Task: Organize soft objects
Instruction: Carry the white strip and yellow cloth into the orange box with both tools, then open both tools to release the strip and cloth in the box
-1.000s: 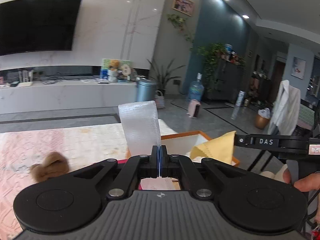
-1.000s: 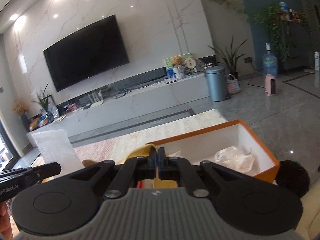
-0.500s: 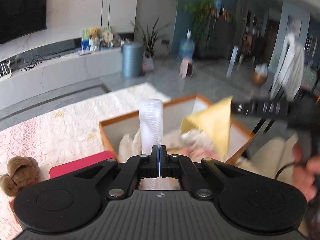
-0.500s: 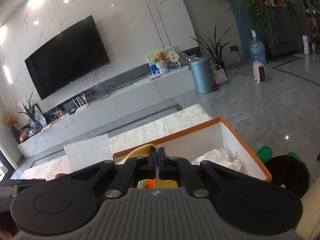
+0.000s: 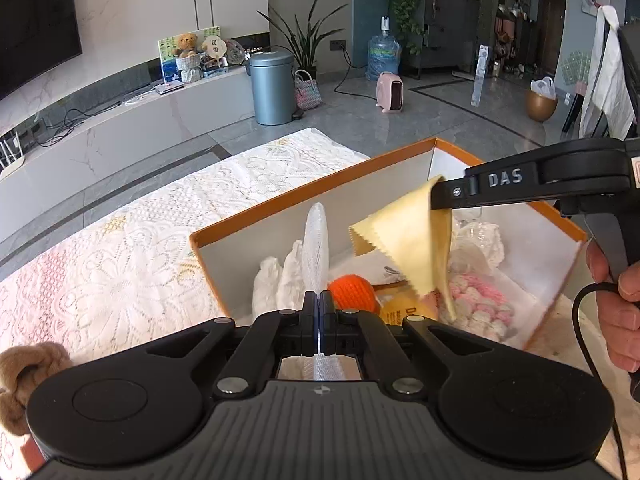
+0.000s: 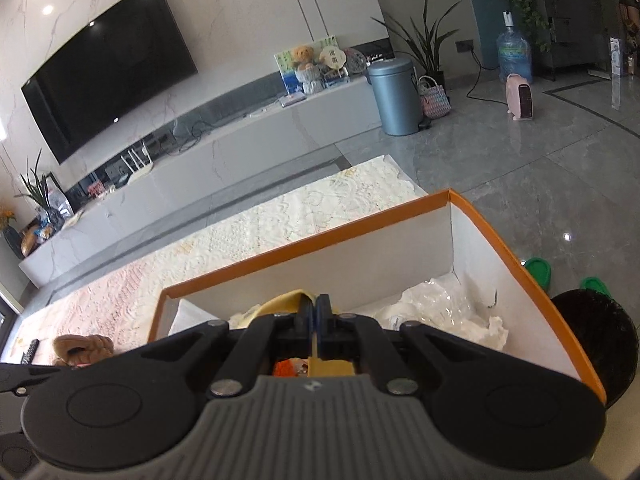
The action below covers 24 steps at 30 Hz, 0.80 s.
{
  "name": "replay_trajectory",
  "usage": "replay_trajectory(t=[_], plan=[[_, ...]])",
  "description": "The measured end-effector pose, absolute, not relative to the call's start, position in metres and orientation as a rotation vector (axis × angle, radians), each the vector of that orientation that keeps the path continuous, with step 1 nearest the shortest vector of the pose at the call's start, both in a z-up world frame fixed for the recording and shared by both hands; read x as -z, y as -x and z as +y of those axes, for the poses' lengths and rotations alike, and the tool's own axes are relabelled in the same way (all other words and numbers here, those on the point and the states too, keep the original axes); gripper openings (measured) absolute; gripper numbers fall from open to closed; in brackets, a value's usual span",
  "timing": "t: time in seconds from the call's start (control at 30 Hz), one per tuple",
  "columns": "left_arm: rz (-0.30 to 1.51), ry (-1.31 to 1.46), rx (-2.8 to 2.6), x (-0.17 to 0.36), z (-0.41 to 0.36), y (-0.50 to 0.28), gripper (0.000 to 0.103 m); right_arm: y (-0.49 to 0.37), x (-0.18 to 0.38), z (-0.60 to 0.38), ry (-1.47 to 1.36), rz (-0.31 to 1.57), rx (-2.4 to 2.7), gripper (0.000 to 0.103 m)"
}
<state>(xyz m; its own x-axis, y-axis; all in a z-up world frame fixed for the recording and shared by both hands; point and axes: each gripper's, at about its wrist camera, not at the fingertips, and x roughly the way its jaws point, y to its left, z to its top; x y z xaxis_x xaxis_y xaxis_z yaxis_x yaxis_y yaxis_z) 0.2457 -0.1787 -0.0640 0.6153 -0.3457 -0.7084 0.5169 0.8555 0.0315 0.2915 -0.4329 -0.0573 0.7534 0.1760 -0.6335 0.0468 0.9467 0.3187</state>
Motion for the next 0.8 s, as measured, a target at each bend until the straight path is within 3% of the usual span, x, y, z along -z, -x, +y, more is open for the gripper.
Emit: replay_trajectory(t=[0.2, 0.33, 0.4, 0.47, 0.53, 0.63, 0.8], plan=[[0.830, -0.259, 0.492, 0.080, -0.185, -0.254, 0.001, -0.309, 0.078, -0.424, -0.292, 0.821, -0.076, 0.005], [0.847, -0.226, 0.471, 0.080, -0.180, -0.251, 0.007, -0.308, 0.082, -0.421, -0.276, 0.842, -0.087, 0.006], [0.845, -0.201, 0.471, 0.078, -0.176, -0.253, 0.013, -0.305, 0.080, -0.418, -0.255, 0.840, -0.095, 0.010], [0.832, -0.184, 0.474, 0.075, -0.173, -0.251, 0.028, -0.302, 0.078, -0.415, -0.231, 0.837, -0.098, 0.019], [0.790, -0.191, 0.477, 0.070, -0.172, -0.246, 0.038, -0.297, 0.074, -0.413, -0.218, 0.823, -0.097, 0.043], [0.732, -0.196, 0.500, 0.061, -0.171, -0.236, 0.053, -0.289, 0.066, -0.410, -0.192, 0.802, -0.090, 0.046], [0.642, -0.145, 0.530, 0.041, -0.159, -0.215, 0.064, -0.269, 0.050, -0.405, -0.158, 0.757, -0.072, 0.055]])
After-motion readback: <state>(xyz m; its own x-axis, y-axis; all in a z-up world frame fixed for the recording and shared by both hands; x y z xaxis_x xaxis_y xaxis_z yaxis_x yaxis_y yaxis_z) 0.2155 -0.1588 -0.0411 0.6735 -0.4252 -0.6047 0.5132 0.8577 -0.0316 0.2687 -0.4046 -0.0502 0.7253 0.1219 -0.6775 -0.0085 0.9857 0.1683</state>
